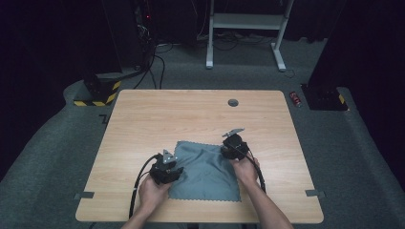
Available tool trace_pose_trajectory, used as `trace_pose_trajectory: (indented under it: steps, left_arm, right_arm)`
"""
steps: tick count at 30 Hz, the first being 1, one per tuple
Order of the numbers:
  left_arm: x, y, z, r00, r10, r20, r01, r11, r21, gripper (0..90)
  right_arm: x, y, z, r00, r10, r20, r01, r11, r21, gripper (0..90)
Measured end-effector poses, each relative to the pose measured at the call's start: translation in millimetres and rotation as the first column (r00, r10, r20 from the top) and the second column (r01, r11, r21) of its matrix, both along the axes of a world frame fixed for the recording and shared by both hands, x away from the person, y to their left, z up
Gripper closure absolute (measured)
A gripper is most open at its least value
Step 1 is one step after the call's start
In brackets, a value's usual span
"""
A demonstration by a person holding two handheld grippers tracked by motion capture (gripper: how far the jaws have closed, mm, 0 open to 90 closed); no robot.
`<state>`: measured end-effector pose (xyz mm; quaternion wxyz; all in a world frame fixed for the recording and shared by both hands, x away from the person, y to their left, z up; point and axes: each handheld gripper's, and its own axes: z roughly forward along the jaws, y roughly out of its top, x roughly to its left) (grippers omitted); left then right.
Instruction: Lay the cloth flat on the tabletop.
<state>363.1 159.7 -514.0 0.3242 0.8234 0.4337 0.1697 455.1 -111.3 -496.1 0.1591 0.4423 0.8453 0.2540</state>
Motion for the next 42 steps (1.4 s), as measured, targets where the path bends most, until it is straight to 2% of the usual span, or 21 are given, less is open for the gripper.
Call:
trace_pose_trajectory:
  steps: [1,3,4,8,10,12,16,17,19,21,23,26,27,30,31,34,35,37,39,40,42]
  left_arm:
    - [-1.7,1.4,0.0,1.0,0.002,0.003,-0.002,1.0,0.004,59.8]
    - [-4.6,4.1,0.1,1.0,0.002,0.007,-0.002,1.0,0.008,59.2]
    - [-5.7,4.2,0.1,1.0,0.003,0.0,-0.003,1.0,0.002,59.0]
    - [-0.7,1.7,4.9,0.9988,0.013,-0.047,-0.012,0.9997,0.023,56.3]
    - [4.3,0.9,7.4,0.9992,0.025,-0.032,-0.024,0.9994,0.026,53.7]
    - [11.0,0.6,10.9,0.999,0.035,-0.03,-0.035,0.9994,-0.005,52.6]
    - [24.5,-1.7,16.7,0.9987,0.046,-0.02,-0.047,0.9984,-0.032,51.8]
    - [34.3,-5.5,18.6,0.9986,0.047,-0.026,-0.048,0.9984,-0.031,51.6]
    - [42.4,-9.4,17.2,0.9983,0.048,-0.033,-0.049,0.9986,-0.021,51.7]
    - [49.7,-13.2,13.3,0.9982,0.04,-0.044,-0.04,0.9991,0.014,51.8]
    - [55.8,-15.1,8.0,0.9977,0.042,-0.053,-0.039,0.9982,0.045,52.1]
    - [60.5,-12.1,4.3,0.9978,0.05,-0.043,-0.048,0.9983,0.031,53.3]
    - [64.6,-9.7,3.0,0.9978,0.059,-0.029,-0.058,0.998,0.023,54.1]
    - [70.6,-8.9,2.8,0.998,0.058,-0.026,-0.057,0.998,0.026,53.4]
    - [79.2,-10.1,4.4,0.9965,0.075,-0.037,-0.073,0.9965,0.041,52.6]
    - [85.5,-12.8,7.0,0.993,0.1,-0.064,-0.096,0.9934,0.062,49.2]
    - [83.9,-13.5,7.8,0.9933,0.101,-0.056,-0.096,0.9922,0.079,47.7]
    - [80.1,-13.2,8.6,0.9943,0.097,-0.045,-0.094,0.9925,0.079,47.6]
    - [69.7,-9.0,9.9,0.9964,0.082,-0.022,-0.081,0.9952,0.055,47.7]
    - [59.9,-4.5,9.0,0.9966,0.078,-0.024,-0.078,0.9965,0.03,47.7]
    - [55.9,-2.8,7.2,0.9967,0.076,-0.028,-0.075,0.9965,0.036,47.7]
  right_arm:
    - [-2.2,-3.8,-3.5,1.0,0.0,-0.002,0.0,1.0,-0.006,65.4]
    - [-8.3,-13.9,-7.8,0.9999,-0.016,0.0,0.016,0.9994,0.031,64.3]
    - [-10.8,-17.7,-8.0,0.9998,-0.021,0.002,0.021,0.9992,0.033,63.9]
    - [-14.1,-23.6,-5.6,0.9999,-0.012,0.004,0.012,0.9999,-0.004,62.2]
    - [-14.2,-25.0,-3.4,0.9995,-0.026,0.015,0.026,0.9997,0.005,62.7]
    - [-16.2,-24.9,0.7,0.9994,-0.018,0.03,0.017,0.9993,0.032,64.5]
    - [-18.6,-19.7,3.6,0.999,0.007,0.045,-0.009,0.9994,0.033,65.9]
    - [-17.0,-15.3,2.7,0.9989,0.019,0.044,-0.02,0.9995,0.025,68.0]
    - [-13.4,-12.0,-1.1,0.9993,0.026,0.025,-0.027,0.9995,0.018,69.7]
    - [-8.9,-7.8,-6.4,0.9993,0.037,0.01,-0.037,0.9993,-0.006,71.7]
    - [-3.5,-5.9,-6.5,0.9998,0.021,0.001,-0.021,0.9998,0.004,71.7]
    - [3.2,-5.1,-6.4,0.9999,0.016,0.001,-0.016,0.9999,0.001,72.1]
    - [10.6,-5.3,-7.0,1.0,0.005,0.007,-0.005,1.0,0.008,73.1]
    - [19.2,-3.3,-7.2,0.9999,-0.006,0.011,0.006,1.0,0.007,73.5]
    - [29.6,-0.3,-7.0,0.9997,-0.025,0.004,0.025,0.9996,0.009,72.5]
    - [39.3,3.3,-4.7,0.9984,-0.054,-0.013,0.054,0.9984,-0.016,66.3]
    - [39.8,3.3,-4.0,0.9982,-0.058,-0.017,0.058,0.9981,-0.022,64.4]
    - [36.9,2.8,-3.1,0.9978,-0.066,-0.013,0.065,0.9978,-0.01,63.3]
    - [22.8,-1.8,0.2,0.9985,-0.053,0.014,0.052,0.9972,0.053,63.5]
    - [6.7,-4.1,1.1,0.9991,-0.03,0.028,0.028,0.9965,0.078,64.2]
    - [1.6,-4.5,0.3,0.9993,-0.012,0.035,0.009,0.9975,0.071,64.2]
